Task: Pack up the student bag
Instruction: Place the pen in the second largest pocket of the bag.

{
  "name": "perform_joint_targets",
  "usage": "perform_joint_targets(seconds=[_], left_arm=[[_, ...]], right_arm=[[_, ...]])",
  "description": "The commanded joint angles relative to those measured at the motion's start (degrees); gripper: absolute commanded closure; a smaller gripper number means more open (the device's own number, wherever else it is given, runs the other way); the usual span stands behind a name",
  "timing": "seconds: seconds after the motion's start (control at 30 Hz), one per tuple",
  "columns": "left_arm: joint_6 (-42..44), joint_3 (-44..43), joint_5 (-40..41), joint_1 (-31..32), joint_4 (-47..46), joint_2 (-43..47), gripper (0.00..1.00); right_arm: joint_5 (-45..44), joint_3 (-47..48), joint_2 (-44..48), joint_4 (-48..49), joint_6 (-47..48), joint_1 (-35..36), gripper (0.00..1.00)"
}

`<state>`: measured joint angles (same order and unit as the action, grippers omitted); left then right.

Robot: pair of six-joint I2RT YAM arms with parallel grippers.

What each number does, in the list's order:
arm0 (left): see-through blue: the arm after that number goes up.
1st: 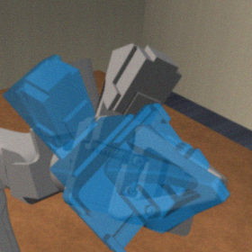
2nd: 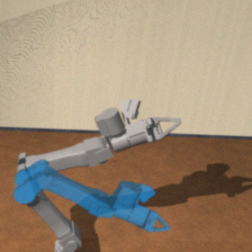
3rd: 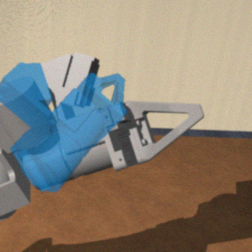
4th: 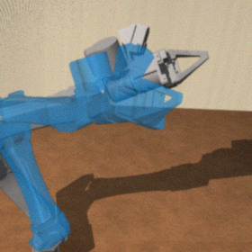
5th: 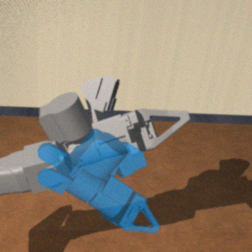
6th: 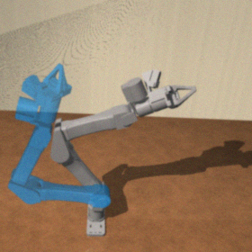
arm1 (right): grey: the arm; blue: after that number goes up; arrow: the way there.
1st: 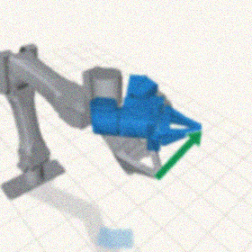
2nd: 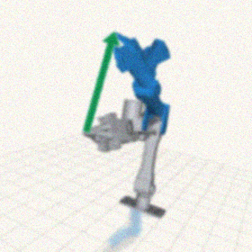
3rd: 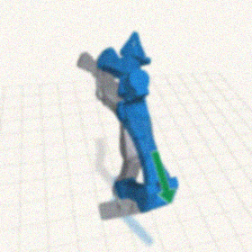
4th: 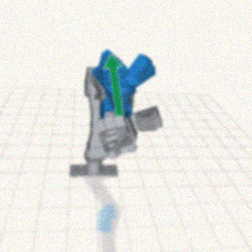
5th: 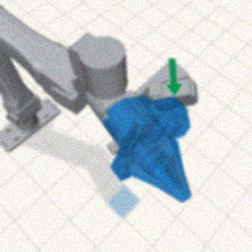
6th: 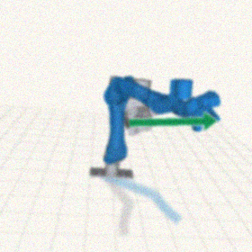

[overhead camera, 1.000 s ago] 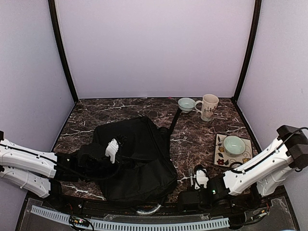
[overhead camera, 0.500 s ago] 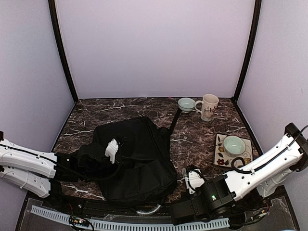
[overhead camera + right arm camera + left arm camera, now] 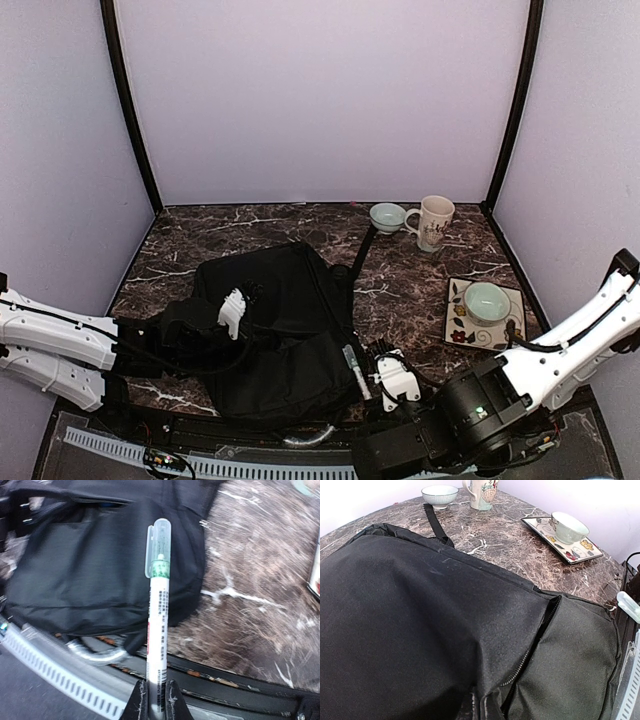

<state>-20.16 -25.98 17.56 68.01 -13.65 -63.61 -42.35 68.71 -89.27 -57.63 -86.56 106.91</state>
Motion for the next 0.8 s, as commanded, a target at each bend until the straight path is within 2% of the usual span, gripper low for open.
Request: perform_joint_targets(seconds=[0.0,0.17,0.5,0.77], left_arm=[[-0.33,0.32,-1.87,0.02,-3.74,1.89,1.00],[-0.61,0.01,-3.16,0.01,-3.75,1.74,1.00],[-0.84,0.06,-4.70,-0.05,-3.66,2.22,1.00],[-0.76,-0.14,-5.16,0.02,-3.64,1.88,1.00]], right_arm=[[-0.63,-2.27,2.64,15.25,12.98,0.58,1.00],[-0.43,-4.12,1.69,22.45,16.82,-1.19,1.00],[8.58,-10.14,-0.58,39.72,25.26,-9.65,1.00],[15.27,-9.30,-5.17,45.74,29.38,-13.25,1.00]])
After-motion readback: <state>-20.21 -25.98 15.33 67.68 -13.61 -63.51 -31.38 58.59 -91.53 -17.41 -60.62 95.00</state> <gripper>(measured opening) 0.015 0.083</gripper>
